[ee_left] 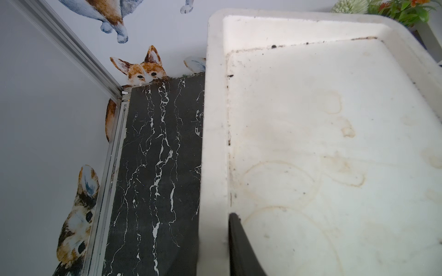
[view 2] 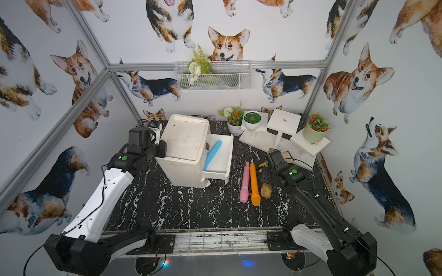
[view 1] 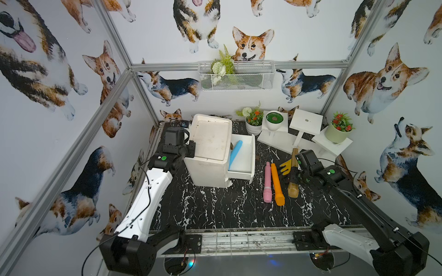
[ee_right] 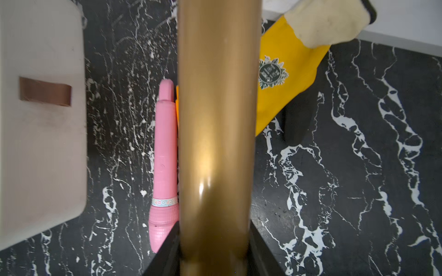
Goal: Take the microphone out of the drawer
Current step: Place the microphone at the center of the board.
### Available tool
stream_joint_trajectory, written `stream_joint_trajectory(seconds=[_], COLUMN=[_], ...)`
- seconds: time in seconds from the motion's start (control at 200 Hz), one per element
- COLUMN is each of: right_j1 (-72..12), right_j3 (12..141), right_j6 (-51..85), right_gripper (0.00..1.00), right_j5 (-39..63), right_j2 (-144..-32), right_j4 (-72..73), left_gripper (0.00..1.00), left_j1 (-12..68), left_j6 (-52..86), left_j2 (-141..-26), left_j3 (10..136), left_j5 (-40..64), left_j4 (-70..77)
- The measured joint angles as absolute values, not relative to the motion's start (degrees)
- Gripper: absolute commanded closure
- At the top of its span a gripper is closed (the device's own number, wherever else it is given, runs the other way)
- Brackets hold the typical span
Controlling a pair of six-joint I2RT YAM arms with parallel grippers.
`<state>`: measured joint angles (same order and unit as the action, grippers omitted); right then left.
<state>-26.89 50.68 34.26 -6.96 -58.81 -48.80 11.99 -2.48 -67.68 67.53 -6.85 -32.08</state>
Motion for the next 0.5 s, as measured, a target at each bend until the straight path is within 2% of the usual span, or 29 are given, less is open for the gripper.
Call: stream_joint_trajectory(seconds=[0.501], right_j1=[-26.61], right_j3=[50.89], right_j6=[21.61], right_gripper=[0.85], right_j5=[-1.06], right_j2=[-76.49], right_j4=[-47.59], left_gripper=[1.00], left_j1=[12.29], left_j6=[-2.50], left_j2=[-67.88], left_j3=[67.55], left_j5=[-7.55], left_j4=[-31.86])
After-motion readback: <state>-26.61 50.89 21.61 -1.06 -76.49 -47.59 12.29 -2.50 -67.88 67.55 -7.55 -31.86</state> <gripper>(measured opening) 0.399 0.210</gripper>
